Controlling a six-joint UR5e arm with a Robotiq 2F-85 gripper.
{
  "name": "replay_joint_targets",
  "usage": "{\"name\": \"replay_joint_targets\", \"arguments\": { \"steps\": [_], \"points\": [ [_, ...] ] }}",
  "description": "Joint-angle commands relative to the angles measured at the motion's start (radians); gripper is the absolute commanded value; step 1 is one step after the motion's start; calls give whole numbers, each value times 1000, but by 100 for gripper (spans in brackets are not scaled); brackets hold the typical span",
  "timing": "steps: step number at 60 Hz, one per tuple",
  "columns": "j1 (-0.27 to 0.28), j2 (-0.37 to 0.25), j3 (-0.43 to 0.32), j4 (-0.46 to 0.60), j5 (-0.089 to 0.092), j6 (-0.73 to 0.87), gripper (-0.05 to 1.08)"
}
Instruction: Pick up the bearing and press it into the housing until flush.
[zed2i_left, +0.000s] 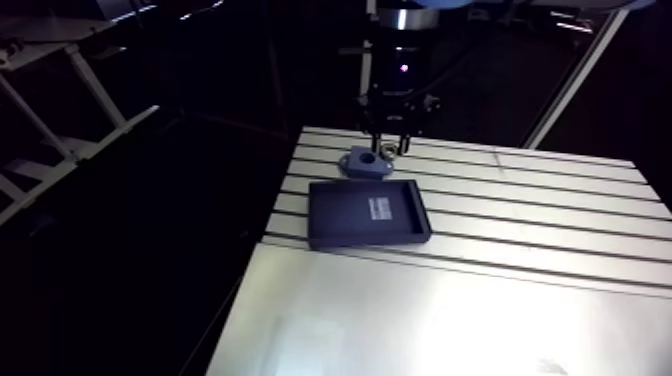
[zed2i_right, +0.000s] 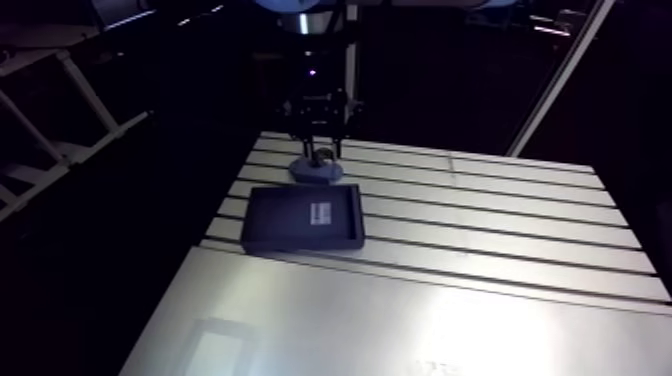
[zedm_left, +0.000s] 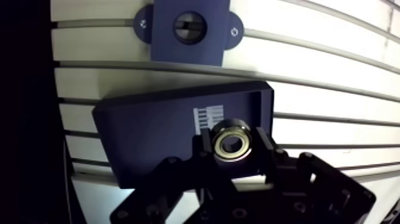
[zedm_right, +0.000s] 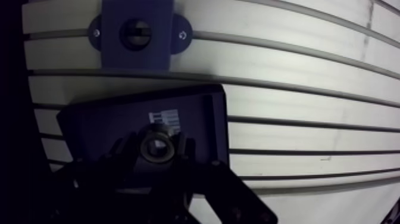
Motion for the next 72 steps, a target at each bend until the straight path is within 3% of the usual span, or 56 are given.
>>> {"name": "replay_joint_targets", "arguments": {
  "steps": [1,21,72],
  "points": [
    [18,62,-81,20,-4,5,68],
    [41,147,-145,15,-9,4,68],
    [46,221,-202,17,-7,2,70]
  ]
}}
